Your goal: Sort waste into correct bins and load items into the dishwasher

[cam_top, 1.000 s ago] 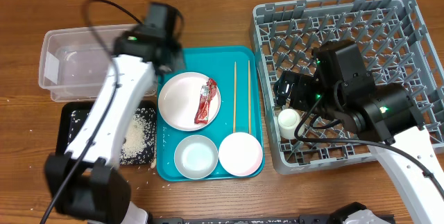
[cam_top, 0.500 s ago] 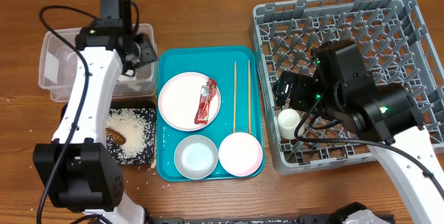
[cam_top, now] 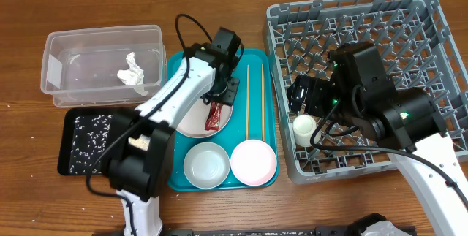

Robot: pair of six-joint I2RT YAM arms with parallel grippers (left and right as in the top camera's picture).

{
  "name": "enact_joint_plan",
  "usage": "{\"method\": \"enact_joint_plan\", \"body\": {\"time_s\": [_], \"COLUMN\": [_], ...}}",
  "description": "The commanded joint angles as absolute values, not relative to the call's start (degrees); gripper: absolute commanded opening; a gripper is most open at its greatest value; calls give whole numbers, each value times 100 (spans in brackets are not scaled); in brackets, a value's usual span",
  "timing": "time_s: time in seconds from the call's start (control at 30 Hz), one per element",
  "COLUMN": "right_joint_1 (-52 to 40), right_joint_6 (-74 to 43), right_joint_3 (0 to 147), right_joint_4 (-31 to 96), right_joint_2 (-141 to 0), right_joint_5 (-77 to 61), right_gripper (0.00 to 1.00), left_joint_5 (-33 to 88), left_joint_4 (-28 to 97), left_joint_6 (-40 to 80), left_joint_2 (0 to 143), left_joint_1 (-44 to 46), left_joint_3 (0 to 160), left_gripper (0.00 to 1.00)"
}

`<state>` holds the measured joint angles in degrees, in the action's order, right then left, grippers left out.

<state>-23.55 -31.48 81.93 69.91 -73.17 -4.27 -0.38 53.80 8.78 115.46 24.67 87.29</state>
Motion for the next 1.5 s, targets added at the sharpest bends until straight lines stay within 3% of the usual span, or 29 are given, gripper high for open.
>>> {"method": "enact_joint_plan", "body": {"time_s": [0.0, 0.03, 0.07, 0.1, 0.13, 0.27, 0.47, 0.5, 0.63, 0.7, 0.87, 0.93, 1.17, 1.2, 1.23, 1.27, 1.47], "right_joint_1": [-2340, -2340, -2340, -2340, -2340, -2340, -2340, -2340, -2340, -2340, -2340, -2340, -2340, -2340, -2340, -2340, -2340], "right_joint_6": [-3155, -3155, -3155, -3155, -3155, -3155, -3155, -3155, -3155, -3155, -3162, -3157, -3157, -3157, -3157, -3157, -3157], "right_joint_3": [8169, 8169, 8169, 8169, 8169, 8169, 8169, 8169, 8169, 8169, 8169, 8169, 8169, 8169, 8169, 8169, 8169], "right_joint_4": [6956, 6954, 6954, 6954, 6956, 6947, 6984, 6995, 6995, 7017, 7019, 6860, 6794, 6794, 6794, 6792, 6794], "right_joint_2": [-7321, -7321, -7321, -7321, -7321, -7321, -7321, -7321, -7321, -7321, -7321, -7321, -7321, -7321, -7321, -7321, -7321], "right_joint_5": [-440, -440, -440, -440, -440, -438, -440, -440, -440, -440, -440, -438, -438, -438, -438, -438, -438], "right_gripper": [100, 100, 100, 100, 100, 100, 100, 100, 100, 100, 100, 100, 100, 100, 100, 100, 100], "left_joint_5": [-193, -191, -191, -191, -189, -191, -309, -521, -679, -790, 119, 316, 386, 338, 287, 281, 294], "left_joint_4": [5360, 5360, 5365, 5417, 5513, 6272, 7085, 6978, 6670, 6571, 6899, 7227, 8471, 8523, 8552, 8615, 8630], "left_joint_6": [858, 856, 854, 856, 869, 1313, 1507, 1691, 1890, 1887, 1739, 1643, 1625, 1627, 1627, 1629, 1715], "left_joint_2": [11778, 11813, 11839, 11839, 11828, 11609, 10822, 10663, 10768, 10945, 10967, 10847, 9929, 9701, 9550, 9314, 8477], "left_joint_1": [2392, 2390, 2390, 2390, 2386, 2257, 1376, 1004, 128, -126, -526, -502, 296, 523, 683, 943, 2447], "left_joint_3": [8683, 8683, 8683, 8687, 8718, 9432, 10895, 10967, 10818, 10766, 10881, 11004, 11343, 11343, 11343, 11343, 11343], "left_gripper": [45, 45, 37, 17, 4, 4, 4, 13, 16, 35, 48, 48, 47, 51, 72, 100, 100]}}
